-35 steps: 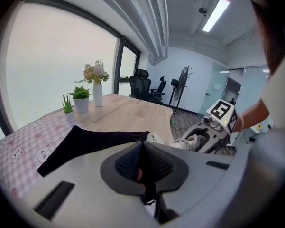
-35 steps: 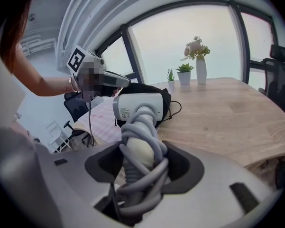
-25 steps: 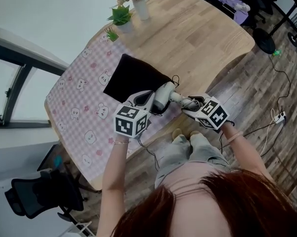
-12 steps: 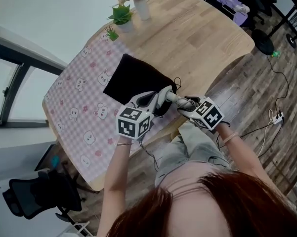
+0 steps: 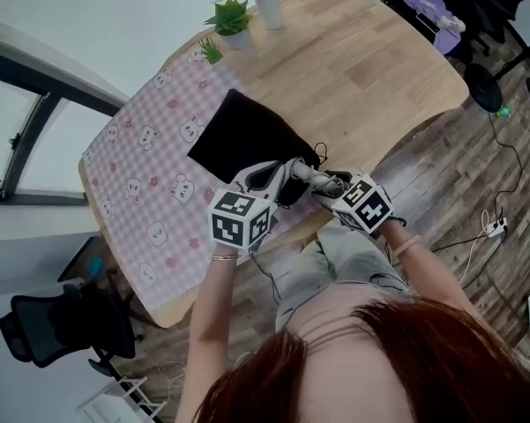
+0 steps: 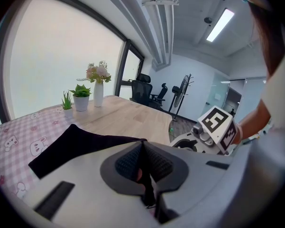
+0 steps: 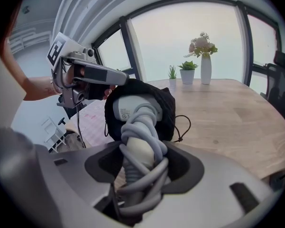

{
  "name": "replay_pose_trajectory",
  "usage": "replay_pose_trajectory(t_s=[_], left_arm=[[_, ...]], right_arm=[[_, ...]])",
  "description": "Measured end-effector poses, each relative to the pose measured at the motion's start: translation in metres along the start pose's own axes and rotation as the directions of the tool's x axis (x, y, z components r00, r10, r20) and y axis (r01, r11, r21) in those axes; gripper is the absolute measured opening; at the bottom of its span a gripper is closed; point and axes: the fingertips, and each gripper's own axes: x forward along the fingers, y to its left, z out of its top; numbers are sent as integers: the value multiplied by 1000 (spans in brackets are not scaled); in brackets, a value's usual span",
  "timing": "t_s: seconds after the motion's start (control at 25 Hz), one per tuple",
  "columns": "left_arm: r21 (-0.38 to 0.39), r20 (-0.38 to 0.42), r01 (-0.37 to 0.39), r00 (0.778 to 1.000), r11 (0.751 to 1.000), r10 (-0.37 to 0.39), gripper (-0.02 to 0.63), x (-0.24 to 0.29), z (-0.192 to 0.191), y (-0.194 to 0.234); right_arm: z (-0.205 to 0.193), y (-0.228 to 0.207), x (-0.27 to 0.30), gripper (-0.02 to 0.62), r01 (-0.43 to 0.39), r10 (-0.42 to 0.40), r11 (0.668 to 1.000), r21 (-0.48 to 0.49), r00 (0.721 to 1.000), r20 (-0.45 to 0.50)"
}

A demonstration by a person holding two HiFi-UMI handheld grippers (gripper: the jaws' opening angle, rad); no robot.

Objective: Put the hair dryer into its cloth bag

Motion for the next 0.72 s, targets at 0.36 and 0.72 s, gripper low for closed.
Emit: replay_pose_trajectory(t_s=[0.36,0.72], left_arm=[[-37,17,-32,999,999,33,17,1,4,3],[-77,38,-62,997,995,65,17,-1,7,9]], right_arm=[[14,-4,13,239,-36,36,999,-12,999,2],[25,-8,27,239,-47,47,999,4,999,-1]])
